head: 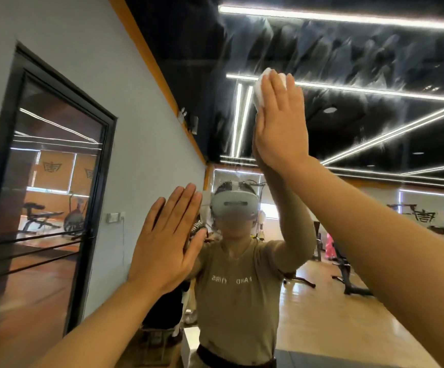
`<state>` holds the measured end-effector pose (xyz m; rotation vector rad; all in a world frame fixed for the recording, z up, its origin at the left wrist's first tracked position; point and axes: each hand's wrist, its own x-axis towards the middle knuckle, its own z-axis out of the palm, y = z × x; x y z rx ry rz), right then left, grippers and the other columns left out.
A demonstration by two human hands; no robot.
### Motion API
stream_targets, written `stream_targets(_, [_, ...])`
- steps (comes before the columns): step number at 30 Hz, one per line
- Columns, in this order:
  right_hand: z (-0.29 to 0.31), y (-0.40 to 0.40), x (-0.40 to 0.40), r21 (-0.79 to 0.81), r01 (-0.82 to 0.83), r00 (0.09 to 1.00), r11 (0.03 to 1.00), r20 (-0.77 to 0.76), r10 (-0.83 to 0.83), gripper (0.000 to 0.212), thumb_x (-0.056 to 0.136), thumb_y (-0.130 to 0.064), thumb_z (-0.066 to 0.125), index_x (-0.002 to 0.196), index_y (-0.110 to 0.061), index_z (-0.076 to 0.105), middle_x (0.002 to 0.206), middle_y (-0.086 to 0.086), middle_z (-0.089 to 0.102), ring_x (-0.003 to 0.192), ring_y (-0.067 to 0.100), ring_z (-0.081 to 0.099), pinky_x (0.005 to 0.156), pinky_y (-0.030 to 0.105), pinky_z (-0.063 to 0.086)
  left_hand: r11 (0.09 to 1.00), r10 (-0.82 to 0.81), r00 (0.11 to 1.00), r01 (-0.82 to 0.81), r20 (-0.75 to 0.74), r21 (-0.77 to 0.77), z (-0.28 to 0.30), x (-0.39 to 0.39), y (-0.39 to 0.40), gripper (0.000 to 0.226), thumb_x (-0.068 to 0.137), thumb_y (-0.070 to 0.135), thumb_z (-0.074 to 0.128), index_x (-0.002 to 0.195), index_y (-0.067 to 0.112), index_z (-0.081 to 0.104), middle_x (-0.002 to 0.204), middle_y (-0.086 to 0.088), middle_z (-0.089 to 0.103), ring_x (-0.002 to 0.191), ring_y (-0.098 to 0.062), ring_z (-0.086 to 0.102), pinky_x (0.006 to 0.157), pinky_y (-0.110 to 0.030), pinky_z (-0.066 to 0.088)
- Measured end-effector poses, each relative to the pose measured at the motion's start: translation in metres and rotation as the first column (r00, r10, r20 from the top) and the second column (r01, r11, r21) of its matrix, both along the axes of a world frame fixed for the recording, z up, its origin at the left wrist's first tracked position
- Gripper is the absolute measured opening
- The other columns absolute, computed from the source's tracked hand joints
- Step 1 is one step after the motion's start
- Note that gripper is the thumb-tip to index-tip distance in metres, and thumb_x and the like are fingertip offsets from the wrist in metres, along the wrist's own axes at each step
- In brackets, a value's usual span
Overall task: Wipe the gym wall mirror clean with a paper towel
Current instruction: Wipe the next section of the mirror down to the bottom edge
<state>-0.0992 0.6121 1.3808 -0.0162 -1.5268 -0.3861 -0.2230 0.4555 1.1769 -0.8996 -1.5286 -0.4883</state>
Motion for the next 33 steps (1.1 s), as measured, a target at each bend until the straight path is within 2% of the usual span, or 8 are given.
stream_targets(3, [-0.062, -0.005, 0.001, 0.083, -0.061, 0.998, 0.995, 0.031, 0.059, 0.051, 0.101, -0.009, 0.042, 0.150, -0.001, 0.038, 0.155, 0.017, 0.038, 0.145, 0.038, 0.030, 0.122, 0.024, -0.006, 1.000, 0.000, 1.000, 0.000, -0.004, -0.002, -0.001, 0.000, -0.001, 0.064, 0.104, 0.044, 0.028, 0.158, 0.010, 0.024, 0.167, -0.004, 0.015, 0.154, -0.020, 0.014, 0.125, -0.041, 0.010])
stream_targets(7, [-0.165, -0.002, 0.005, 0.130, -0.049, 0.975, 0.990, 0.220, 0.020, 0.063, 0.098, -0.002, 0.056, 0.155, -0.006, 0.031, 0.164, 0.012, 0.023, 0.153, 0.032, 0.011, 0.126, 0.047, 0.008, 1.000, 0.014, 1.000, -0.014, 0.012, -0.003, -0.001, 0.001, -0.001, 0.064, 0.104, 0.043, 0.028, 0.159, 0.011, 0.021, 0.168, -0.005, 0.013, 0.155, -0.019, 0.012, 0.124, -0.042, 0.010])
stream_targets(11, [-0.211, 0.005, 0.010, 0.229, 0.011, 0.948, 0.973, 0.308, -0.084, 0.065, 0.095, -0.012, 0.053, 0.156, -0.009, 0.030, 0.165, 0.009, 0.021, 0.153, 0.031, 0.014, 0.124, 0.048, 0.014, 1.000, 0.012, 0.999, -0.011, 0.035, -0.026, -0.001, 0.003, -0.001, 0.063, 0.105, 0.043, 0.025, 0.159, 0.011, 0.019, 0.168, -0.005, 0.011, 0.155, -0.019, 0.009, 0.124, -0.042, 0.010])
stream_targets(16, [-0.178, 0.005, 0.014, 0.237, 0.006, 0.938, 0.972, 0.335, -0.087, 0.053, 0.104, -0.022, 0.037, 0.155, -0.010, 0.030, 0.164, 0.008, 0.024, 0.153, 0.029, 0.016, 0.123, 0.050, 0.019, 0.994, -0.070, 0.996, 0.074, 0.048, -0.080, 0.002, 0.002, -0.011, 0.063, 0.105, 0.042, 0.027, 0.160, 0.014, 0.017, 0.168, -0.002, 0.010, 0.155, -0.014, 0.006, 0.125, -0.035, 0.002])
stream_targets(21, [-0.064, -0.009, -0.003, 0.052, 0.032, 0.982, 0.998, 0.182, -0.041, 0.054, 0.104, -0.019, 0.038, 0.155, -0.005, 0.028, 0.162, 0.015, 0.026, 0.152, 0.035, 0.015, 0.125, 0.049, 0.010, 0.984, -0.106, 0.993, 0.097, -0.058, -0.152, 0.017, -0.014, -0.040, 0.063, 0.102, 0.038, 0.032, 0.160, 0.015, 0.019, 0.168, -0.001, 0.013, 0.154, -0.015, 0.009, 0.125, -0.031, -0.001])
stream_targets(26, [0.032, -0.030, -0.010, -0.150, 0.073, 0.994, 0.986, 0.095, -0.059, 0.058, 0.103, -0.025, 0.024, 0.157, -0.004, 0.019, 0.165, 0.015, 0.017, 0.152, 0.037, 0.008, 0.125, 0.044, 0.002, 0.997, -0.073, 0.996, 0.073, 0.054, 0.003, 0.031, -0.049, -0.069, 0.066, 0.103, 0.039, 0.033, 0.161, 0.019, 0.009, 0.169, -0.001, 0.007, 0.155, -0.014, 0.002, 0.124, -0.031, -0.006])
stream_targets(29, [0.017, -0.041, -0.023, -0.141, 0.090, 0.995, 0.986, 0.055, -0.083, 0.055, 0.106, -0.024, 0.026, 0.157, -0.005, 0.020, 0.164, 0.013, 0.019, 0.153, 0.036, 0.009, 0.125, 0.045, 0.003, 1.000, -0.030, 0.998, 0.031, 0.053, -0.007, 0.031, -0.062, -0.081, 0.065, 0.104, 0.042, 0.028, 0.161, 0.016, 0.011, 0.168, -0.004, 0.008, 0.155, -0.017, 0.004, 0.125, -0.033, -0.004])
stream_targets(33, [-0.071, -0.052, -0.030, 0.000, -0.004, 0.983, 1.000, 0.186, 0.003, 0.052, 0.106, -0.026, 0.031, 0.155, -0.006, 0.031, 0.162, 0.011, 0.027, 0.153, 0.030, 0.014, 0.124, 0.050, 0.012, 0.998, -0.042, 0.998, 0.044, 0.042, -0.034, 0.028, -0.067, -0.081, 0.064, 0.106, 0.047, 0.014, 0.160, 0.013, 0.016, 0.168, -0.005, 0.011, 0.155, -0.021, 0.010, 0.125, -0.039, 0.003])
